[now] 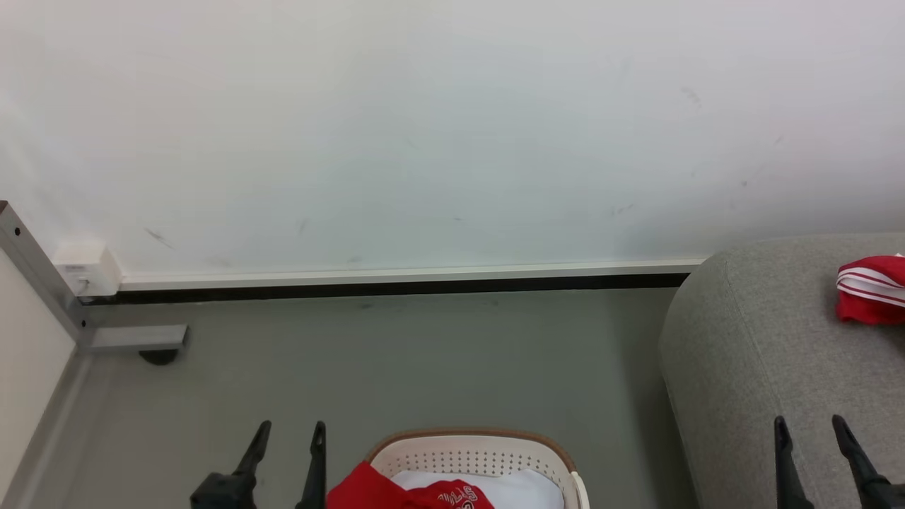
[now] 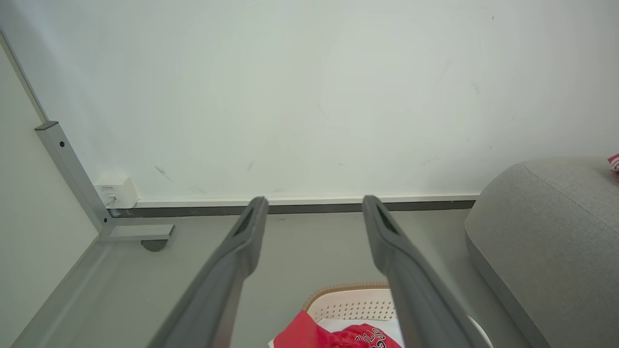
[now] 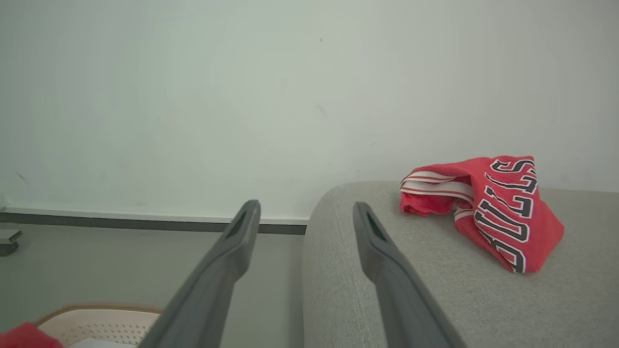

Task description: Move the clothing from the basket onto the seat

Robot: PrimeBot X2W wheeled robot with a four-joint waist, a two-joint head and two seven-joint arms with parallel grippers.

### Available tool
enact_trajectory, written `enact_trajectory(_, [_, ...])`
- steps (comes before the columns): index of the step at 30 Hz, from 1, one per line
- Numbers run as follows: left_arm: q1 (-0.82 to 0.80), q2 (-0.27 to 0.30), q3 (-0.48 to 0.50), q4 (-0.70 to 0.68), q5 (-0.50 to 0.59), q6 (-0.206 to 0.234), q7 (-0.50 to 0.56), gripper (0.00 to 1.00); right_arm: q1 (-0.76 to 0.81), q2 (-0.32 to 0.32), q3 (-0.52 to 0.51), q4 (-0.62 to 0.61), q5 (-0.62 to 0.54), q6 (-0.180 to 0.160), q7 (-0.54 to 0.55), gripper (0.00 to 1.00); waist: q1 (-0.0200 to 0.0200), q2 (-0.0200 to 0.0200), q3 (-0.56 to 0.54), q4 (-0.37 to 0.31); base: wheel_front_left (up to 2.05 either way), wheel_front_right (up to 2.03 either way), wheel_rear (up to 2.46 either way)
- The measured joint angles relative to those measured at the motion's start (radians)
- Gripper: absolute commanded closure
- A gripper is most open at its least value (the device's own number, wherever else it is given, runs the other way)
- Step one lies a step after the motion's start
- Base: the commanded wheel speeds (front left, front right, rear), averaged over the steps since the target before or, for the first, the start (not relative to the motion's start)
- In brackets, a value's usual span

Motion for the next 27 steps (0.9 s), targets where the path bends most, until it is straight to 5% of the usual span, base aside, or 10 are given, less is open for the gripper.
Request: enact_trajectory(27, [-0.009, -0.09, 0.122, 0.052, 0.122, -0.125, 0.0, 0.0, -0.039, 0.001, 0.078, 0.004, 0.019, 0.0, 0.0, 0.0, 0.0004, 0.0, 0.026, -0.085, 0.0, 0.0, 0.0])
